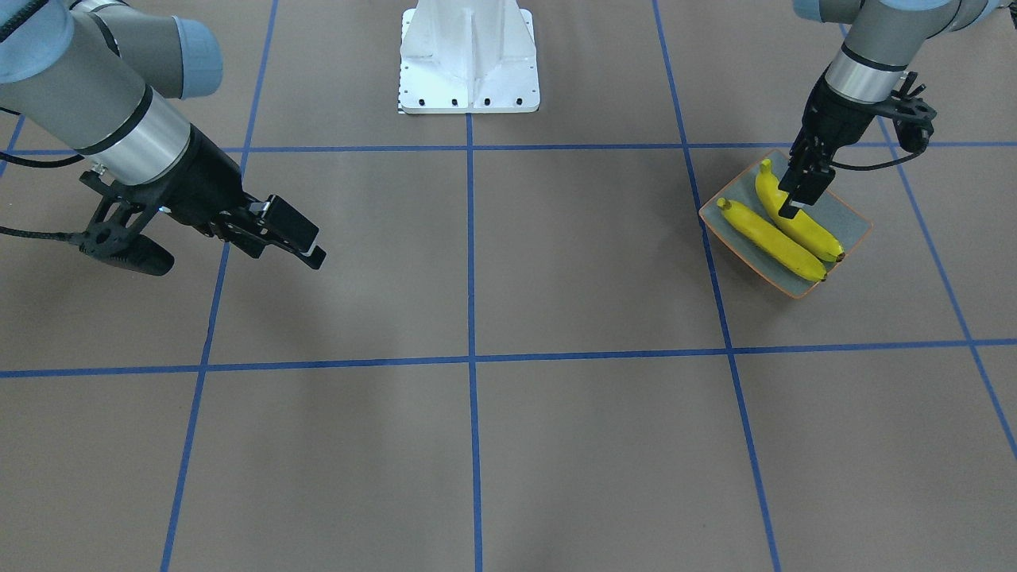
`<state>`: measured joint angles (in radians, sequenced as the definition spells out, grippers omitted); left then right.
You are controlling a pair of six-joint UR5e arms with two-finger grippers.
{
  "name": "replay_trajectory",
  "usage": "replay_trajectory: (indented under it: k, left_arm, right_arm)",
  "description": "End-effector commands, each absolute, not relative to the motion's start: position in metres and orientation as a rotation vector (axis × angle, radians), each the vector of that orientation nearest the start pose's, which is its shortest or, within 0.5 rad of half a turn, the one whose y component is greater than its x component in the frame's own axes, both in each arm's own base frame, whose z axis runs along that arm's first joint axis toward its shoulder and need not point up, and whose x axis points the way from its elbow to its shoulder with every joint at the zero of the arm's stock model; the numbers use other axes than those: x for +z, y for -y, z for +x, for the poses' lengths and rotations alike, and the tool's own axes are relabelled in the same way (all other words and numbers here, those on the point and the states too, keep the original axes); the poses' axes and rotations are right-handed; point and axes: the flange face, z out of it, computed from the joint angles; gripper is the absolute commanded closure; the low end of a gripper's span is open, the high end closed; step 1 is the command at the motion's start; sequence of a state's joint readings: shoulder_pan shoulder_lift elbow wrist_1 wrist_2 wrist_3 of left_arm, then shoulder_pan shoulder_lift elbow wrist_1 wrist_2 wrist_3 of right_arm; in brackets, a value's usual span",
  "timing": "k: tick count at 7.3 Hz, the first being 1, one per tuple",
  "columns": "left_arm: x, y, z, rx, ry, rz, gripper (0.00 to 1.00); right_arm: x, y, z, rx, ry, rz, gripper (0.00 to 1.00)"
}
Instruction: Transfer all bananas from basket to plate
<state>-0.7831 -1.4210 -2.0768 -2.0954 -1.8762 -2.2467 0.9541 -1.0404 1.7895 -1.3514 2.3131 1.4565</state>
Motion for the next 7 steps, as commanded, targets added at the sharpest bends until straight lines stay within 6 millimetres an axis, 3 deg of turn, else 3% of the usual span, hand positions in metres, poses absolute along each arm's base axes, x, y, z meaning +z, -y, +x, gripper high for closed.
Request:
replay_trajectory:
  k: [1,2,3,5,6,7]
  left_arm:
    - [0.427,0.385,0.237,-1.205,-0.956,-0.246,0.00]
    - [0.424,0.386,0.238,-1.202,-0.964,-0.246,0.00]
    - [0.420,0.389,0.238,-1.150,-0.974,-0.217,0.00]
    - [0.418,0.409,0.237,-0.979,-0.902,-0.104,0.00]
    - [0.396,0.429,0.244,-0.937,-0.858,-0.074,0.00]
    - [0.384,0.436,0.252,-0.931,-0.849,-0.076,0.00]
  right_arm:
    - [0.221,0.543,-0.303,0.386,1.143,-0.115,0.00]
    - [0.228,0.546,-0.297,0.377,1.137,-0.099,0.00]
    - [0.264,0.548,-0.265,0.342,1.103,-0.046,0.00]
    - [0.363,0.542,-0.194,0.234,1.005,0.035,0.00]
    - [0.418,0.530,-0.159,0.180,0.946,0.056,0.00]
    - [0.472,0.514,-0.118,0.107,0.889,0.085,0.00]
